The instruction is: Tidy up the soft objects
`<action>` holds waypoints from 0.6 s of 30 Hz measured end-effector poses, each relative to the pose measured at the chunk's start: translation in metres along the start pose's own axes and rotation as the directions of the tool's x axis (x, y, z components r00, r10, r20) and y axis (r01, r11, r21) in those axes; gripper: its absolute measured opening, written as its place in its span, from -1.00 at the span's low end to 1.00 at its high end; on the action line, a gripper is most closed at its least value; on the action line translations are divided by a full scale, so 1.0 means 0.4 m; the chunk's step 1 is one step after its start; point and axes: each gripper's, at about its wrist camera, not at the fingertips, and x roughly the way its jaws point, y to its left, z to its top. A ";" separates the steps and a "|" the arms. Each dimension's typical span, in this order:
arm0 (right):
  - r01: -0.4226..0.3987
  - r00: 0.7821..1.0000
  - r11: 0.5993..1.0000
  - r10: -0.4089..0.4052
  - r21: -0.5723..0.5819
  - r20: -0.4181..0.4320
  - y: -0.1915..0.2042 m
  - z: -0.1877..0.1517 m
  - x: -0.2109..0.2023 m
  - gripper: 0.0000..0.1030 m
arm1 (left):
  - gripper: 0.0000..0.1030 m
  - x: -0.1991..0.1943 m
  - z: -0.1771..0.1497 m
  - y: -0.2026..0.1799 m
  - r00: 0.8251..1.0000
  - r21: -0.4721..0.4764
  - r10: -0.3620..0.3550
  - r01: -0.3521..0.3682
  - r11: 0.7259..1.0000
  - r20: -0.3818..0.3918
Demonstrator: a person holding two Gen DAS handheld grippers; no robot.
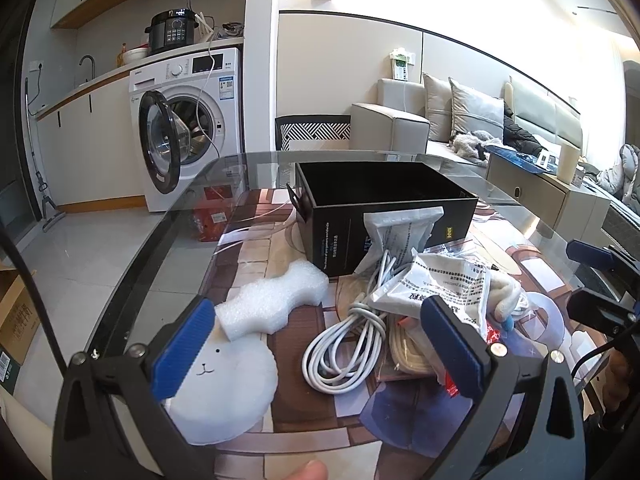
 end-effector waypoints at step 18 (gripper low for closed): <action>0.048 0.999 0.999 -0.048 -0.005 -0.018 -0.015 0.008 0.004 0.99 | 1.00 0.008 0.001 0.011 1.000 -0.008 0.001 -0.001 1.000 -0.009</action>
